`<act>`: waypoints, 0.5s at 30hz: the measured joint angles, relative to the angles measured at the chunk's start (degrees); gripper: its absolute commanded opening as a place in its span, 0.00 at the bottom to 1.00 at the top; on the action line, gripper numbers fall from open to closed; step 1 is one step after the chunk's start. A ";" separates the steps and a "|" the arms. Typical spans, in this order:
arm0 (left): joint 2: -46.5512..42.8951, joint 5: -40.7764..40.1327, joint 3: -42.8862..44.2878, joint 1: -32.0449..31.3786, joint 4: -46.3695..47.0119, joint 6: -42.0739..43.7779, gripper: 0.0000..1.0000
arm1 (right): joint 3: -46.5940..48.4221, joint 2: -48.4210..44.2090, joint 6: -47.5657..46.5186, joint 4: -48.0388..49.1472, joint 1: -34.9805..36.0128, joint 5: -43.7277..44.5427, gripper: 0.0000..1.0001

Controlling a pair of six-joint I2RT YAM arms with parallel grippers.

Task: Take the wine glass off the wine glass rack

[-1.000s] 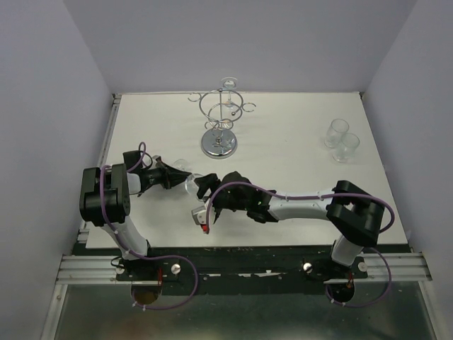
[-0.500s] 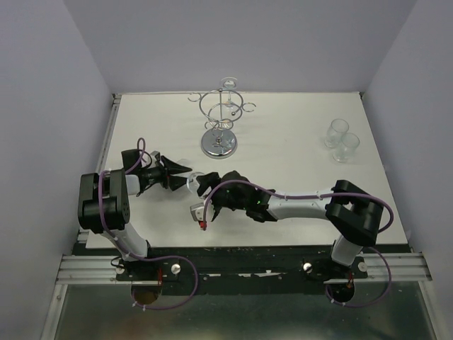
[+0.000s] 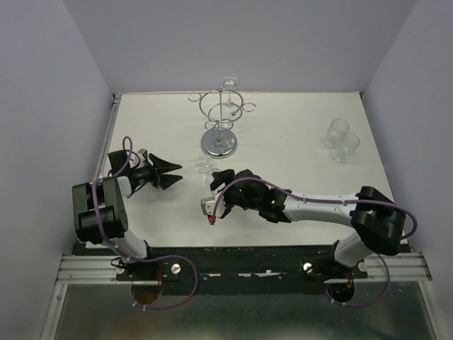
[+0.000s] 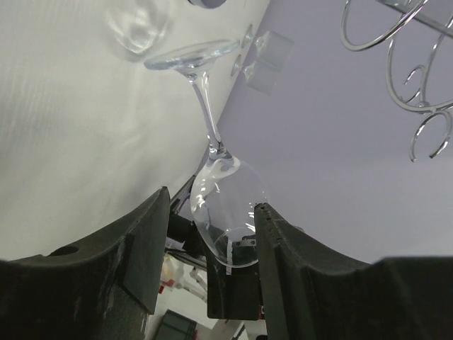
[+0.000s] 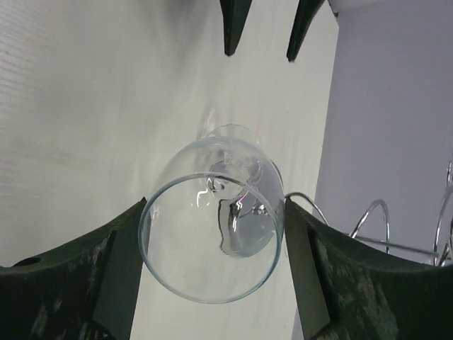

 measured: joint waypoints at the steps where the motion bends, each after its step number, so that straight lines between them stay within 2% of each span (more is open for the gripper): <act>1: -0.28 -0.02 0.00 0.81 -0.20 0.15 0.59 | -0.37 -1.11 0.46 -0.74 0.00 0.61 0.70; 7: -0.50 -0.09 -0.15 5.44 -0.63 0.70 0.59 | -1.44 -9.07 5.27 -9.81 -0.90 2.56 0.66; 15: -0.50 -0.46 -0.15 6.60 -0.98 1.36 0.57 | 3.17 -13.40 17.68 -25.07 -6.34 2.47 0.65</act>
